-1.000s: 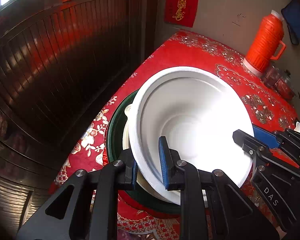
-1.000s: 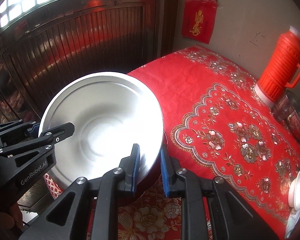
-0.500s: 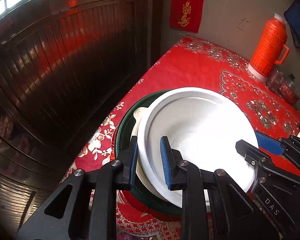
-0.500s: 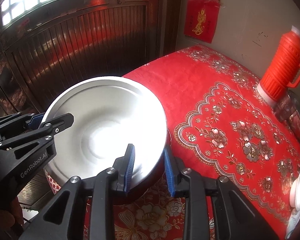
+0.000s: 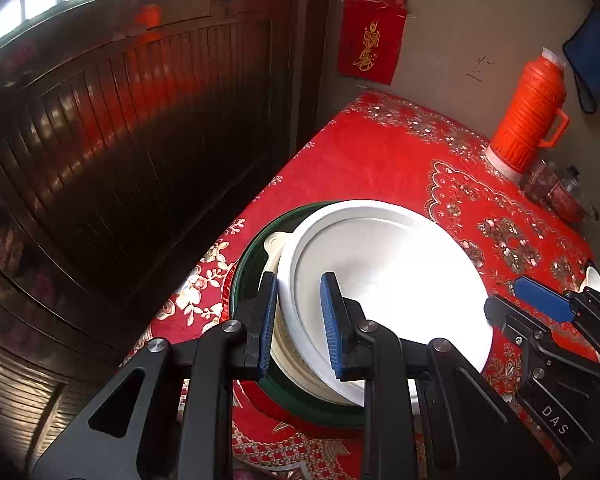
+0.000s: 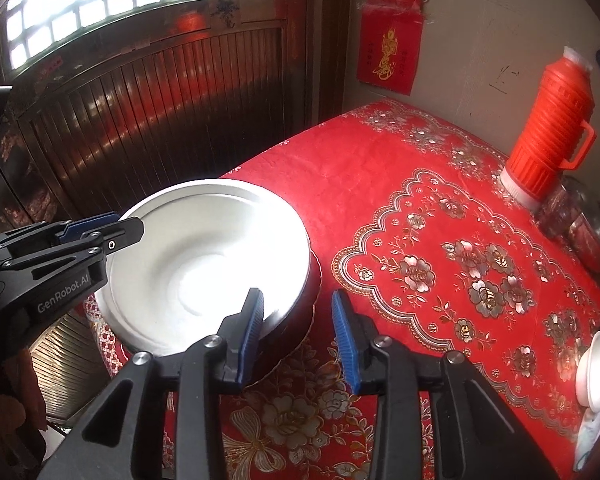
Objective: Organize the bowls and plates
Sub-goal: 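Lower the held white bowl with the right tool into the green basin stack, then open the right tool and withdraw it from the stacked dishes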
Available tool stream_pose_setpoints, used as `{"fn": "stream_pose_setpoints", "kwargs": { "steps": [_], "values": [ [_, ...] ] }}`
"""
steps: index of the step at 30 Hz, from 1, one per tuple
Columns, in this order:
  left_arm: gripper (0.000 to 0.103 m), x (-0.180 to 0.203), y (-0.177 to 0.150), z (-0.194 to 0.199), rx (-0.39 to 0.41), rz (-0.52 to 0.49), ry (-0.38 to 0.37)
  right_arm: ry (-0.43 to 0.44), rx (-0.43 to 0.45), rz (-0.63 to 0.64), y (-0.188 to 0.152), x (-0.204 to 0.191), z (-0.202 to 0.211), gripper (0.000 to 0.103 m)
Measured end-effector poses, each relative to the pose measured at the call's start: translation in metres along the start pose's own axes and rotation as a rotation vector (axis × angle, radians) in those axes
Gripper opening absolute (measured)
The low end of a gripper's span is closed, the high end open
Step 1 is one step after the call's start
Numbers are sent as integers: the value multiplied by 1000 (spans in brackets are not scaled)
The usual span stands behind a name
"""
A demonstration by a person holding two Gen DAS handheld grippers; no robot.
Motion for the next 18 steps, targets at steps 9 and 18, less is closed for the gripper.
{"fn": "stream_pose_setpoints", "kwargs": {
  "steps": [9,18],
  "values": [
    [37,12,3,17,51,-29,-4,-21,-4,-47,-3,21,-4,43],
    [41,11,0,14,43,-8,-26,-12,-13,-43,-4,17,-5,43]
  ]
}}
Point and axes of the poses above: each gripper's, at about its wrist camera, not at the fingertips, and z roughly against the way its jaws point, x to its right, y to its top, the point moved 1 cm from there along -z, roughly the way its jaws point, and after that the axes turned 4 degrees about -x, right-handed, at the moved point
